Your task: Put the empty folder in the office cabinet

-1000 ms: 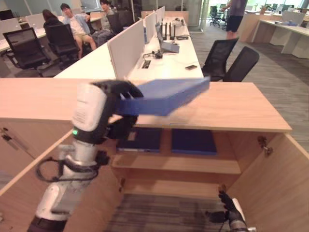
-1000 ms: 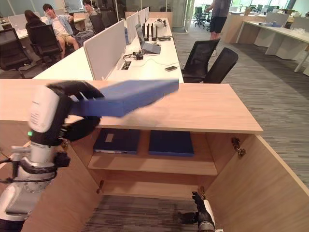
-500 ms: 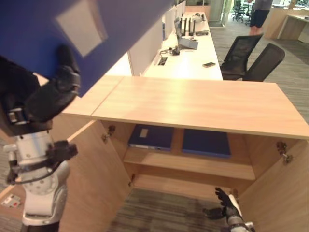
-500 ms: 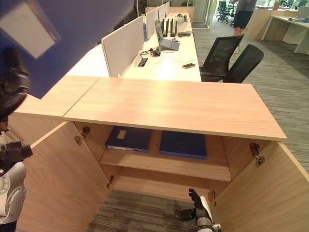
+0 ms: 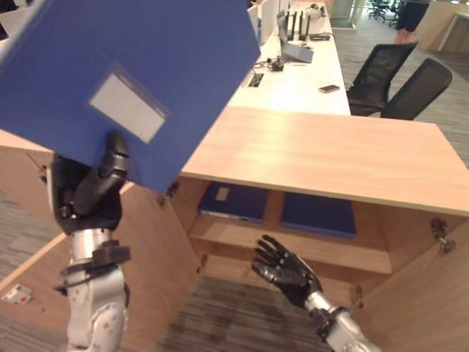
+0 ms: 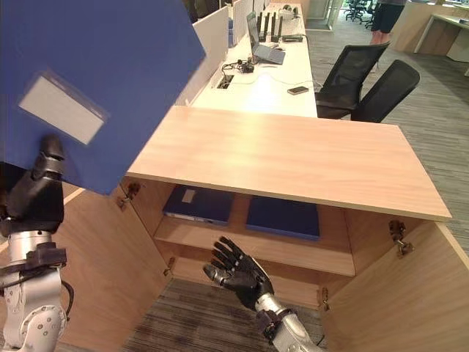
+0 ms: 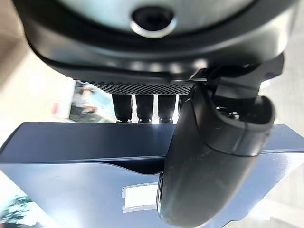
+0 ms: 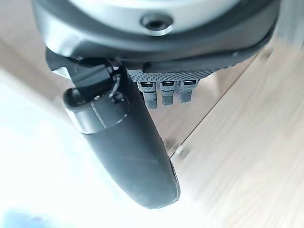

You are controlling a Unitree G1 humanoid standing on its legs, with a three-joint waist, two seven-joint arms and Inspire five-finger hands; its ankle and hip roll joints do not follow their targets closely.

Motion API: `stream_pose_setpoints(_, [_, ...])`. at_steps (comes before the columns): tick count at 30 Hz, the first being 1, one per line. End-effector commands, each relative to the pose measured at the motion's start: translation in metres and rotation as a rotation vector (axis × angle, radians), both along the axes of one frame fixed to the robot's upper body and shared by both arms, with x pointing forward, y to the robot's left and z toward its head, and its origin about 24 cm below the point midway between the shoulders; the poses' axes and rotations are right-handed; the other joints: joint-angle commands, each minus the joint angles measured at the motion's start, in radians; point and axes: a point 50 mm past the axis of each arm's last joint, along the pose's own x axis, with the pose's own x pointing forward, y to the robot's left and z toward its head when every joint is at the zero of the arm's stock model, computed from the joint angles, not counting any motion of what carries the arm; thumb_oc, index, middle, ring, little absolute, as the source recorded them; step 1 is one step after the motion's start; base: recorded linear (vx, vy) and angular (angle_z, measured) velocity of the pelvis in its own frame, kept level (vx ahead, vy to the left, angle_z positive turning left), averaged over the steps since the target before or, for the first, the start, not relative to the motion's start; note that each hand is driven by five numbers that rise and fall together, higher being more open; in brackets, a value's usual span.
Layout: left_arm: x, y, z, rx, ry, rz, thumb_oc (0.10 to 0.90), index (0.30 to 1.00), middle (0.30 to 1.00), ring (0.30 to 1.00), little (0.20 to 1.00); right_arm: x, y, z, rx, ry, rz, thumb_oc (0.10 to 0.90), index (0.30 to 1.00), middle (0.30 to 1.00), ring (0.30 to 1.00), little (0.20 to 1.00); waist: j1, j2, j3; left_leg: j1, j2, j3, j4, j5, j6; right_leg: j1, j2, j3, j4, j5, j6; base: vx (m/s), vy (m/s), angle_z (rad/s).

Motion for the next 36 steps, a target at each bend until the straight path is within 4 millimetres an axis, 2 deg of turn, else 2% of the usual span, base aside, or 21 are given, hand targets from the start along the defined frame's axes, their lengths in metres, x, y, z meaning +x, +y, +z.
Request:
stream_pose_setpoints(1, [0.005, -0.008, 0.038, 0.082, -0.223, -0.132, 0.4, 0.3, 0.3, 0.3, 0.3, 0.025, 0.012, 0.057, 0.182, -0.273, 0.047, 0.8, 0.9, 0.9, 0.9, 0.9, -0.002, -0.006, -0.024, 0.04, 0.001, -0.02, -0.006, -0.097, -0.011, 0.012, -0.032, -0.009, 0.065, -0.075, 0.059, 0.0, 0.0, 0.0])
stream_pose_setpoints(2, [0.005, -0.007, 0.037, 0.081, -0.223, -0.132, 0.4, 0.3, 0.3, 0.3, 0.3, 0.025, 0.012, 0.057, 0.182, -0.272, 0.047, 0.8, 0.9, 0.9, 0.9, 0.9, -0.002, -0.006, -0.024, 0.04, 0.001, -0.02, -0.006, -0.097, -0.011, 0.012, -0.032, -0.009, 0.065, -0.076, 0.059, 0.0, 0.0, 0.0])
stream_pose_setpoints(4, [0.003, -0.012, 0.025, 0.082, -0.161, -0.18, 0.4, 0.3, 0.3, 0.3, 0.3, 0.026, 0.019, 0.074, 0.255, -0.329, 0.071, 0.8, 0.9, 0.9, 0.9, 0.9, -0.005, -0.003, -0.025, 0.041, 0.002, -0.019, -0.006, -0.097, -0.009, 0.01, -0.032, -0.005, 0.065, -0.074, 0.059, 0.0, 0.0, 0.0])
stream_pose_setpoints(10, [0.0, -0.014, 0.009, 0.084, -0.072, -0.255, 0.4, 0.3, 0.3, 0.3, 0.3, 0.03, 0.032, 0.105, 0.367, -0.431, 0.1, 0.8, 0.9, 0.9, 0.9, 0.9, -0.005, 0.001, -0.026, 0.041, 0.002, -0.014, -0.006, -0.096, -0.005, 0.006, -0.033, 0.001, 0.066, -0.072, 0.058, -0.01, 0.002, -0.03])
stream_pose_setpoints(21, [-0.001, -0.023, -0.005, 0.095, 0.011, -0.337, 0.4, 0.3, 0.3, 0.3, 0.3, 0.033, 0.047, 0.148, 0.492, -0.575, 0.131, 0.8, 0.9, 0.9, 0.9, 0.9, -0.002, 0.006, -0.026, 0.039, 0.001, -0.009, -0.006, -0.095, -0.001, 0.0, -0.035, 0.009, 0.068, -0.068, 0.058, 0.0, 0.0, -0.01])
stream_pose_setpoints(29, [0.006, -0.041, -0.015, 0.067, 0.048, -0.407, 0.4, 0.3, 0.3, 0.3, 0.3, 0.034, 0.062, 0.164, 0.547, -0.61, 0.167, 0.8, 0.9, 0.9, 0.9, 0.9, -0.006, 0.006, -0.027, 0.038, 0.002, -0.004, -0.006, -0.096, 0.001, -0.004, -0.034, 0.017, 0.068, -0.067, 0.057, 0.0, 0.0, 0.0])
stream_pose_setpoints(30, [0.008, -0.048, -0.02, 0.049, 0.066, -0.43, 0.4, 0.3, 0.3, 0.3, 0.3, 0.035, 0.068, 0.169, 0.579, -0.615, 0.175, 0.8, 0.9, 0.9, 0.9, 0.9, -0.008, 0.005, -0.027, 0.039, 0.002, -0.003, -0.006, -0.098, 0.001, -0.005, -0.035, 0.02, 0.067, -0.066, 0.056, 0.0, 0.0, 0.0])
stream_pose_setpoints(36, [0.013, -0.057, -0.031, 0.029, 0.103, -0.46, 0.4, 0.3, 0.3, 0.3, 0.3, 0.035, 0.074, 0.177, 0.611, -0.628, 0.199, 0.8, 0.9, 0.9, 0.9, 0.9, -0.011, 0.004, -0.026, 0.039, 0.003, -0.002, -0.006, -0.098, 0.002, -0.007, -0.035, 0.021, 0.068, -0.066, 0.056, 0.0, 0.0, 0.0])
